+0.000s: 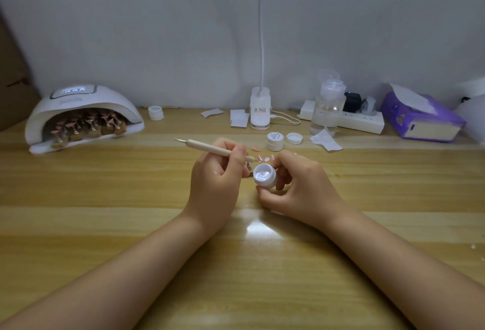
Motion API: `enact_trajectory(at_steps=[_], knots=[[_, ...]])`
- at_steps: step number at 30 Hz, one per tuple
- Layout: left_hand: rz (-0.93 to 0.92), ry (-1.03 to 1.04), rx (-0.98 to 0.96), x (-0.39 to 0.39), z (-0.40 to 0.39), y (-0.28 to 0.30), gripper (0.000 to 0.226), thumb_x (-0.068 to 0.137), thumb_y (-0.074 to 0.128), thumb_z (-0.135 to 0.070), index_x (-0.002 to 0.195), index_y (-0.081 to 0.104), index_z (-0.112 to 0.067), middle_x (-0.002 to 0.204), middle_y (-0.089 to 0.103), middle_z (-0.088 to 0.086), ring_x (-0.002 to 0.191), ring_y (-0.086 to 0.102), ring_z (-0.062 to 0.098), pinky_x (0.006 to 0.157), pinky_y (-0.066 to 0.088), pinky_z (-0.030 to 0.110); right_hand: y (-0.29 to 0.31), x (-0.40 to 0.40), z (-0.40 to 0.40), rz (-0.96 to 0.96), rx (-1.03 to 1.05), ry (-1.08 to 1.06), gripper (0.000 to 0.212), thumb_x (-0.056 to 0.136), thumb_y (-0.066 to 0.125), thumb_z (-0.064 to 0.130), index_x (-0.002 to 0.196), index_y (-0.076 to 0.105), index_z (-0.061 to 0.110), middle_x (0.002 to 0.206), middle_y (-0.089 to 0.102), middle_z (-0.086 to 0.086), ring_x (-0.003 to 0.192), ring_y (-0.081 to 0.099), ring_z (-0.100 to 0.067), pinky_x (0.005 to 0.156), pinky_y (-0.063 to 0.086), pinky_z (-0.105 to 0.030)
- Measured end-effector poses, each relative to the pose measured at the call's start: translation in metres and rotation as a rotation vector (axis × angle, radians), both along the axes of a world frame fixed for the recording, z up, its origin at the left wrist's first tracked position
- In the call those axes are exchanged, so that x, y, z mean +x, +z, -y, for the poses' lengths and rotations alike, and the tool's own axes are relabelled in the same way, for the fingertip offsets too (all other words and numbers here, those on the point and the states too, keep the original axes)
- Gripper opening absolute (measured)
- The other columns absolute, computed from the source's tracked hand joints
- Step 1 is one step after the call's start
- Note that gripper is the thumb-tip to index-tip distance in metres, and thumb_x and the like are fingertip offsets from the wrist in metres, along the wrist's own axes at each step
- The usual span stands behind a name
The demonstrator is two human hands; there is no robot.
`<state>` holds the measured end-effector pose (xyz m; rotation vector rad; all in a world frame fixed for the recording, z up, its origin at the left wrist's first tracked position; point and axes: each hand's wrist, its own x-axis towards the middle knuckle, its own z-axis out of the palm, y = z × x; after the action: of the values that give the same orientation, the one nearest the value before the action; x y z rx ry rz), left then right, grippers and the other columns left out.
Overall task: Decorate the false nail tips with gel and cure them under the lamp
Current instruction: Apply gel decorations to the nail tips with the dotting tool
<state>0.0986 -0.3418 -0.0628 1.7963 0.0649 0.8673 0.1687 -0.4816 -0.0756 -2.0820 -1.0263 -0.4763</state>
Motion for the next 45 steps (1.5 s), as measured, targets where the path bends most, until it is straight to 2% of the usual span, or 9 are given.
enact_trajectory(at_steps=[5, 9, 17, 22, 27, 38, 42, 44, 45], knots=[[0.053, -0.058, -0.126, 0.000, 0.000, 0.007, 0.028, 0.093, 0.051, -0.032, 0.077, 0.058, -0.011, 0.054, 0.058, -0.011, 0.055, 0.055, 0.001, 0.058, 0.043, 0.012, 0.000, 0.001, 0.002, -0.022, 0.018, -0.006, 0.027, 0.065, 0.075, 0.023, 0.077, 0.055, 0.009, 0.059, 0.055, 0.002, 0.060, 0.053, -0.022, 0.059, 0.045, -0.037], [0.096, -0.081, -0.231, 0.001, 0.001, 0.014, 0.046, 0.087, 0.049, -0.042, 0.084, 0.057, 0.003, 0.054, 0.054, -0.010, 0.053, 0.053, 0.002, 0.057, 0.043, 0.013, 0.000, 0.001, 0.002, -0.029, 0.011, -0.003, 0.028, 0.065, 0.076, 0.024, 0.077, 0.055, 0.010, 0.060, 0.055, 0.002, 0.060, 0.053, -0.021, 0.058, 0.046, -0.038], [0.106, -0.087, -0.381, 0.000, 0.002, 0.022, 0.034, 0.083, 0.052, -0.050, 0.070, 0.060, -0.020, 0.054, 0.055, -0.008, 0.053, 0.053, 0.008, 0.065, 0.045, 0.031, 0.000, 0.001, 0.002, -0.023, 0.012, -0.007, 0.028, 0.065, 0.077, 0.023, 0.074, 0.054, 0.010, 0.058, 0.054, 0.004, 0.058, 0.052, -0.019, 0.056, 0.044, -0.033], [0.068, -0.058, -0.350, 0.003, 0.001, 0.016, 0.038, 0.082, 0.051, -0.050, 0.071, 0.058, -0.014, 0.052, 0.054, -0.009, 0.053, 0.052, 0.006, 0.062, 0.045, 0.025, -0.001, 0.001, 0.002, -0.025, 0.022, 0.000, 0.028, 0.065, 0.077, 0.023, 0.074, 0.054, 0.011, 0.057, 0.056, 0.005, 0.055, 0.053, -0.015, 0.054, 0.044, -0.030], [-0.008, -0.052, -0.280, 0.005, 0.000, 0.002, 0.031, 0.097, 0.051, -0.022, 0.068, 0.059, -0.013, 0.049, 0.053, -0.008, 0.051, 0.050, 0.003, 0.056, 0.044, 0.014, -0.002, 0.002, 0.001, -0.023, 0.037, 0.006, 0.028, 0.065, 0.077, 0.022, 0.073, 0.053, 0.010, 0.056, 0.056, 0.004, 0.053, 0.054, -0.016, 0.054, 0.045, -0.034], [-0.046, -0.109, -0.199, -0.001, 0.000, 0.000, 0.018, 0.090, 0.053, 0.002, 0.076, 0.056, -0.010, 0.058, 0.065, -0.011, 0.058, 0.061, -0.003, 0.056, 0.044, 0.008, -0.003, 0.002, 0.000, -0.045, 0.037, 0.009, 0.028, 0.065, 0.076, 0.023, 0.074, 0.053, 0.010, 0.056, 0.056, 0.004, 0.053, 0.054, -0.016, 0.054, 0.046, -0.036], [0.001, -0.145, -0.186, -0.004, 0.001, 0.000, 0.004, 0.077, 0.055, -0.012, 0.074, 0.058, -0.011, 0.068, 0.065, 0.000, 0.065, 0.061, -0.001, 0.059, 0.045, 0.009, -0.002, 0.002, 0.001, -0.053, 0.038, 0.012, 0.027, 0.066, 0.076, 0.023, 0.074, 0.054, 0.009, 0.057, 0.056, 0.003, 0.054, 0.054, -0.017, 0.055, 0.046, -0.038], [0.017, -0.143, -0.189, -0.004, 0.000, 0.000, 0.007, 0.074, 0.053, -0.014, 0.074, 0.059, -0.012, 0.074, 0.067, 0.008, 0.069, 0.062, 0.002, 0.061, 0.047, 0.011, -0.002, 0.002, 0.001, -0.053, 0.037, 0.012, 0.027, 0.066, 0.076, 0.023, 0.074, 0.054, 0.009, 0.057, 0.057, 0.003, 0.054, 0.055, -0.017, 0.055, 0.046, -0.037], [0.023, -0.137, -0.190, -0.003, 0.000, 0.000, 0.007, 0.074, 0.053, -0.015, 0.074, 0.060, -0.012, 0.074, 0.068, 0.007, 0.069, 0.063, 0.003, 0.062, 0.047, 0.012, -0.002, 0.002, 0.001, -0.054, 0.034, 0.012, 0.028, 0.066, 0.076, 0.023, 0.074, 0.054, 0.009, 0.057, 0.057, 0.003, 0.054, 0.055, -0.017, 0.056, 0.046, -0.037]])
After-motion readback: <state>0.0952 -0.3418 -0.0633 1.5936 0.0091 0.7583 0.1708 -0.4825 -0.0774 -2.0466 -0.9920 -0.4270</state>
